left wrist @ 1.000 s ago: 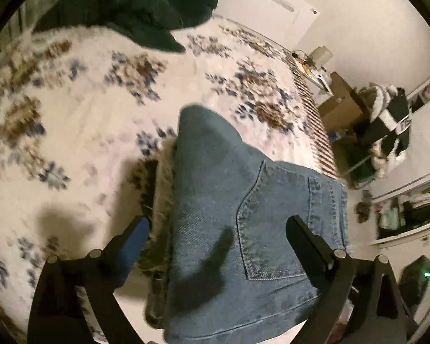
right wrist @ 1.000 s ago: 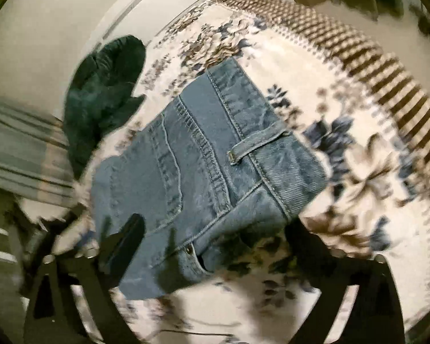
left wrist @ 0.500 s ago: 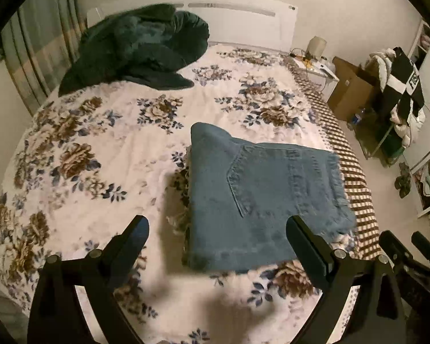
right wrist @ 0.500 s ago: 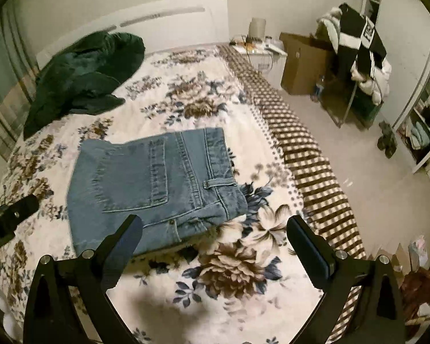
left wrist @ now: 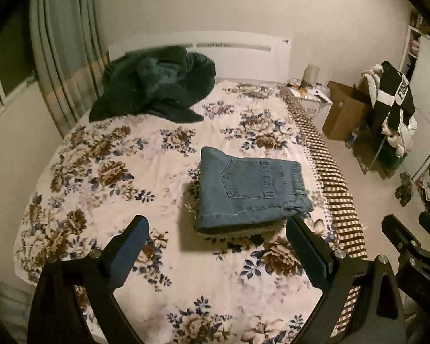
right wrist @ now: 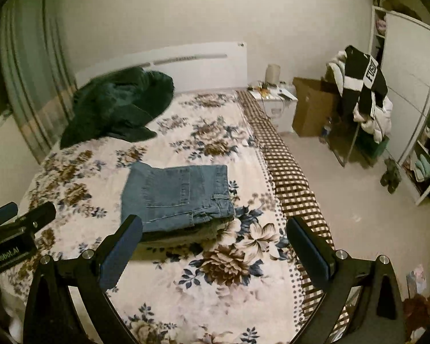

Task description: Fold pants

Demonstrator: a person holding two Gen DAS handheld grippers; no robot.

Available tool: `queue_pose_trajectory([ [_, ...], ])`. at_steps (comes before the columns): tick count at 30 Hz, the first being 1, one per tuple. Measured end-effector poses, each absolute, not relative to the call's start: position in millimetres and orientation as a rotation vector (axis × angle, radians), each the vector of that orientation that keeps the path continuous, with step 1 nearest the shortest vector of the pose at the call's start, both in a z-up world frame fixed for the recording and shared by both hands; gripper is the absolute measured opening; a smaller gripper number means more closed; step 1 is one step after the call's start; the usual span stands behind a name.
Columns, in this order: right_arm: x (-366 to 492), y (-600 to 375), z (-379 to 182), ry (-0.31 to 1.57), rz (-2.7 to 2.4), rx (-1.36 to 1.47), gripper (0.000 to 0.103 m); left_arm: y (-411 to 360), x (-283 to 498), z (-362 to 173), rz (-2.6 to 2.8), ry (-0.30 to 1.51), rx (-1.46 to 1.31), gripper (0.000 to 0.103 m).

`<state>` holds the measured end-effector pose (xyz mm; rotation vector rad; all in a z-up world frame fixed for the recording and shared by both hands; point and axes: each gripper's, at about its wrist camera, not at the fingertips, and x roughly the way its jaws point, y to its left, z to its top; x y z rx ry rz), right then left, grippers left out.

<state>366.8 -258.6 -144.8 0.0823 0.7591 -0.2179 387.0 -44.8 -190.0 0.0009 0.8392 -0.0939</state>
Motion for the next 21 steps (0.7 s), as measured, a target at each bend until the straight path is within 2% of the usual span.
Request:
queue_pose_trajectory([
  [10,258,-248,-68,0.680,-0.143,0.052,0.102,-48,306,-143,-0.049,0.762,-0.028,0.098],
  [16,223,-243,-39,0.663,-0.127,0.052,0.103,-45,281,-124,-0.051,0.727,-0.035,0.098],
  [19,216,-239,-29,0.652,-0.133,0.051,0.103,-42,274,-120,-0.059,0.727,-0.034,0.103],
  [21,219,-238,-24,0.651,-0.135,0.054,0.103,-42,272,-119,-0.058,0.728,-0.028,0.103],
])
